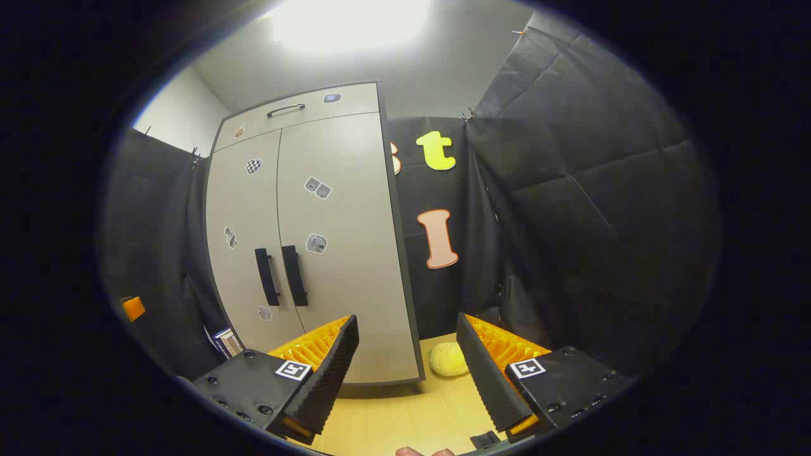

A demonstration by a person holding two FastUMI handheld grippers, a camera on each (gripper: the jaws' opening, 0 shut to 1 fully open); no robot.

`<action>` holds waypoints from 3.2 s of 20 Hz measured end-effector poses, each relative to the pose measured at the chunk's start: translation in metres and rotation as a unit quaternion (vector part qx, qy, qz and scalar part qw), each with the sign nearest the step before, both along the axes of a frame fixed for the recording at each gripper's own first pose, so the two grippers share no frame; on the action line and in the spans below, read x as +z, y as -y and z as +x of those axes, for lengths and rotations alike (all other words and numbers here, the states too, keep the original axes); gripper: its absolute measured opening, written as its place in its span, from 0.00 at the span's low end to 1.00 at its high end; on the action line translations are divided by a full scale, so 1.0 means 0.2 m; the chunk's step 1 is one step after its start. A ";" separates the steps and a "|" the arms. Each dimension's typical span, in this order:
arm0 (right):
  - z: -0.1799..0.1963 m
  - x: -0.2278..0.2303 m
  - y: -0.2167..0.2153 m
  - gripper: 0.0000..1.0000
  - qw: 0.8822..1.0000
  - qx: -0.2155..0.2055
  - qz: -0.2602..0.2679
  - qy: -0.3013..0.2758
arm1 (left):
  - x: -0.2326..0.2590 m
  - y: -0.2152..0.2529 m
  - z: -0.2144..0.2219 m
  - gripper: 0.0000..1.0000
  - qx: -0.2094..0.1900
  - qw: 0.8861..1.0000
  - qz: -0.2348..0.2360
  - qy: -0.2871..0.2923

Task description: Open the right door of the double-door shoe cabinet with the right hand, and open the left door with the left hand.

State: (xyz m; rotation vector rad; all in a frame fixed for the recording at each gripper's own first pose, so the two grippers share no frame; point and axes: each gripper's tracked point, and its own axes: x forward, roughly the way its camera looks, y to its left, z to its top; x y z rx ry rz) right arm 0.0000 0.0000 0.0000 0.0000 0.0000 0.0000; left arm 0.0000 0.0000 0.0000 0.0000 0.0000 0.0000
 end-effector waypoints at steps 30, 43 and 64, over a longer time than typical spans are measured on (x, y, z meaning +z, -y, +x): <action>0.26 0.21 -0.71 0.98 0.994 0.097 -0.047 -0.027 | -0.28 -0.06 0.15 0.93 -0.011 0.997 0.008 -0.072; 0.96 0.08 -1.07 0.98 0.987 0.142 -0.053 -0.058 | -0.29 -0.27 0.34 0.92 0.094 0.991 0.018 -0.095; 1.20 -0.16 -1.19 0.04 0.973 0.191 -0.064 -0.114 | -0.37 -0.06 0.29 0.93 0.125 0.982 0.034 -0.136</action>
